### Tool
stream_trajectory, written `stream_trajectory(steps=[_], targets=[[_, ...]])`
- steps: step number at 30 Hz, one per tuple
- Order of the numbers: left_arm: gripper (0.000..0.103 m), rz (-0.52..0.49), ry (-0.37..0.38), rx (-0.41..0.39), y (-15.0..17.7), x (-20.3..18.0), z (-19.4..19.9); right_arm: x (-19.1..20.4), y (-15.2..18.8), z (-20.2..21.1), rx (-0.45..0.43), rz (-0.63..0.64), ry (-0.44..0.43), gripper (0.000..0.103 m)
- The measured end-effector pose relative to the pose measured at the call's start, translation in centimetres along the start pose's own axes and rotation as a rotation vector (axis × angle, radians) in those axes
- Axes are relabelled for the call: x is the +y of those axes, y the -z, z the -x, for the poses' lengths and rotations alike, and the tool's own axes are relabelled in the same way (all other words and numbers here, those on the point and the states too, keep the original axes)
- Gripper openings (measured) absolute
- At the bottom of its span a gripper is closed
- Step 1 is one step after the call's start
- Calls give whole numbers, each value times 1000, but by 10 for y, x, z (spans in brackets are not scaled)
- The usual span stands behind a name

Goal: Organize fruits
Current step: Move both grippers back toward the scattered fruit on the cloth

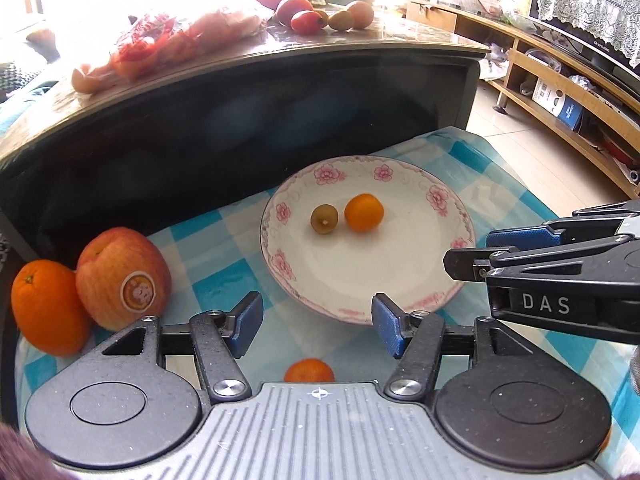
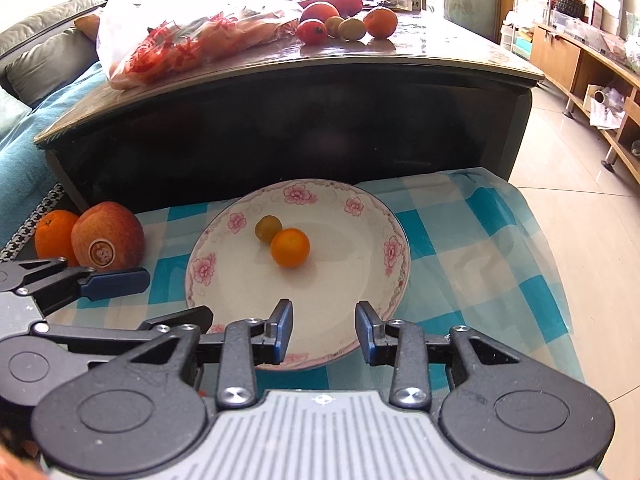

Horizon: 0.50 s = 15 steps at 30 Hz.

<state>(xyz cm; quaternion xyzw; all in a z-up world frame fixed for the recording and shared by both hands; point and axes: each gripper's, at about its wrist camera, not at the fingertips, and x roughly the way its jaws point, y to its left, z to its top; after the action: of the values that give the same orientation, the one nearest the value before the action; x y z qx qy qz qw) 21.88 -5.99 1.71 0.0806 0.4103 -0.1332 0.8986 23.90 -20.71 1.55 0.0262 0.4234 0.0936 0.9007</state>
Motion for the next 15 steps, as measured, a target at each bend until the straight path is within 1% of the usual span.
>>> stream_trajectory(steps=[8,15], targets=[[70,-19,9,8,16,-7,14,5,17,23,-5,-8,-10,41],[71,8,35,24,31,-9,23,5,37,35,18,-19,-10,43]])
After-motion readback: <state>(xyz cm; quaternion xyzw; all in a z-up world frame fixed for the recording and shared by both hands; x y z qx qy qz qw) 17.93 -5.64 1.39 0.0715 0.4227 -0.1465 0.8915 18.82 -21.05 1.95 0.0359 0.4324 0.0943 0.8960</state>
